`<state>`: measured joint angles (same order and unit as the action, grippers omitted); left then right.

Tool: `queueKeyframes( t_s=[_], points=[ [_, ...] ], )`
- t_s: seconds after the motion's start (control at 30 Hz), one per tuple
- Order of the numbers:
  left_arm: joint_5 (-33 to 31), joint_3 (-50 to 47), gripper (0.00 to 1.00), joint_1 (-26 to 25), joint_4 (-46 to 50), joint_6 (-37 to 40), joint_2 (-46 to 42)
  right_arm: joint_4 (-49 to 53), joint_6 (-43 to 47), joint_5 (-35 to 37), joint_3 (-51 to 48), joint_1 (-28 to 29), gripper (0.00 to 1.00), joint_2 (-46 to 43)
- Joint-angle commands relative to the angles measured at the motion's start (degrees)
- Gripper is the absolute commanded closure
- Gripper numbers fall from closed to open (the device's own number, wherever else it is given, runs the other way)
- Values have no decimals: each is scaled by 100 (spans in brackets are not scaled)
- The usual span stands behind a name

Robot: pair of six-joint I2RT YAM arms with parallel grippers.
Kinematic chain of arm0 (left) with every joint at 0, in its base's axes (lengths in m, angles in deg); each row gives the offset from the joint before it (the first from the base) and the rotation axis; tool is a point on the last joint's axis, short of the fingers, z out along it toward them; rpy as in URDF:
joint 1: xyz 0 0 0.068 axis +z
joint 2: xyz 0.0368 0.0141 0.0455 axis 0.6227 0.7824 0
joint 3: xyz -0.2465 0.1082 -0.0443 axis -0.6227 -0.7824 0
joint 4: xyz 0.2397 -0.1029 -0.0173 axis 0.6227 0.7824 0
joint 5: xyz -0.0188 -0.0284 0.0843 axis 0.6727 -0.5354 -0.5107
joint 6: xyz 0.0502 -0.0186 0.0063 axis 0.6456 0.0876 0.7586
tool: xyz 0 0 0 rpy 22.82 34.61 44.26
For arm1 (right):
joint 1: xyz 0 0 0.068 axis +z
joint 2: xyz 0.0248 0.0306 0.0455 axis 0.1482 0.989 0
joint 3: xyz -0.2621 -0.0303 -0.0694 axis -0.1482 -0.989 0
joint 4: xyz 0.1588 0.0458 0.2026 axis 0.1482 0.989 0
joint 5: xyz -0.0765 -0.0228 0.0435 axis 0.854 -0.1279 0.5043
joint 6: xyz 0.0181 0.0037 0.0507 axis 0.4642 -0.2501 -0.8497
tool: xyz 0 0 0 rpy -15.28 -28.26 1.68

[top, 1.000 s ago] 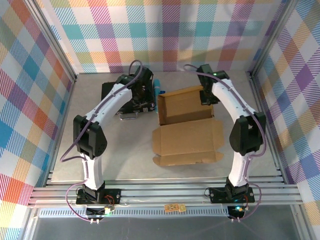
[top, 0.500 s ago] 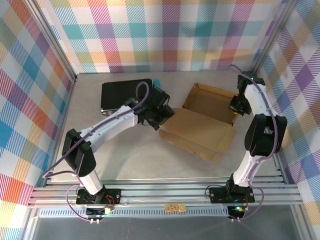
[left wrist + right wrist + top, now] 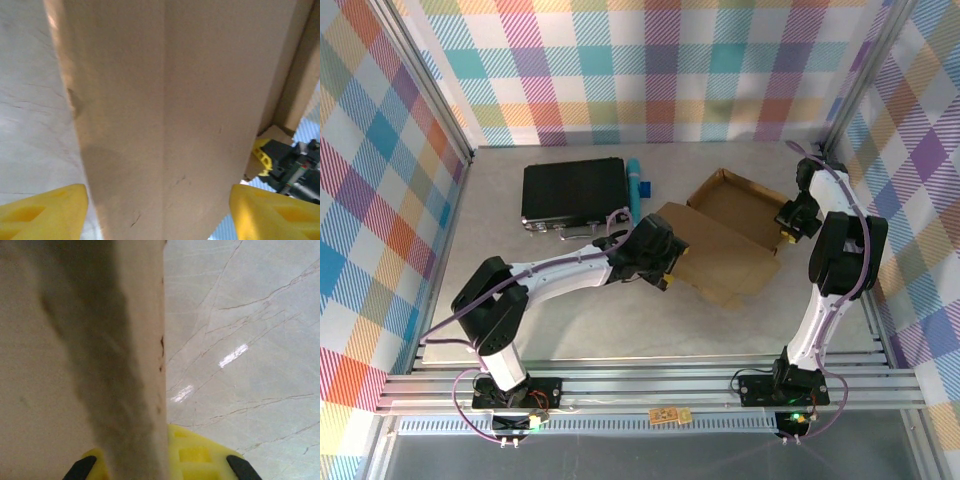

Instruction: Fold the paper box

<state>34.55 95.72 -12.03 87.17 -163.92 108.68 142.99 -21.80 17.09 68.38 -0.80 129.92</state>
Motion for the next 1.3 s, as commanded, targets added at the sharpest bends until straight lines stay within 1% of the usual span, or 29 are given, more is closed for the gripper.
queueKeyframes(
  t_s=[0.0, 0.07, 0.13, 0.23, 0.27, 0.33, 0.4, 0.53, 0.63, 0.7, 0.8, 0.9, 0.93, 0.97, 1.07, 1.13, 1.2, 1.27],
  points=[
    [133, 206, 31, -26, -317, -167, 237, -6, -142, -176, -20, 32, 100, -35],
    [211, 263, 33, -26, -112, -151, 276, -27, -149, -189, -37, 28, 100, -25],
    [180, 347, 34, -28, 333, -95, 237, -24, -150, -197, -18, 29, 100, -8],
    [115, 437, 32, -26, 914, -57, 184, -37, -151, -221, 16, 35, 100, 36],
    [140, 429, 32, -21, 883, -62, 204, -41, -159, -245, 15, 31, 100, 43],
    [253, 267, 35, 14, 340, -166, 261, -73, -168, -276, -6, 40, 100, 46],
    [279, 238, 42, 59, 109, -198, 352, -85, -176, -285, -30, 49, 100, 42],
    [380, 636, 54, 149, 519, 85, 636, -128, -204, -307, -101, 69, 100, 12],
    [308, 820, 65, 150, 1023, 183, 704, -146, -194, -312, -145, 95, 100, 3],
    [212, 975, 75, 155, 1350, 296, 713, -172, -201, -312, -197, 115, 100, -6],
    [60, 1342, 90, 175, 2024, 747, 766, -212, -230, -300, -283, 156, 100, -40],
    [-93, 1754, 99, 190, 2722, 1257, 835, -197, -254, -316, -321, 218, 100, -71],
    [-184, 1902, 100, 199, 2965, 1491, 853, -199, -261, -346, -325, 256, 100, -91],
    [-288, 2047, 100, 216, 3210, 1745, 871, -199, -273, -387, -340, 288, 94, -139],
    [-533, 2457, 100, 281, 3813, 2467, 922, -233, -316, -575, -393, 415, 70, -359],
    [-829, 2942, 100, 329, 4396, 3151, 1047, -226, -335, -726, -385, 568, 56, -581],
    [-1152, 3505, 100, 359, 5015, 3932, 1234, -229, -362, -909, -376, 694, 48, -837],
    [-1413, 4038, 100, 402, 5609, 4656, 1451, -260, -359, -1156, -341, 779, 43, -1093]
  ],
)
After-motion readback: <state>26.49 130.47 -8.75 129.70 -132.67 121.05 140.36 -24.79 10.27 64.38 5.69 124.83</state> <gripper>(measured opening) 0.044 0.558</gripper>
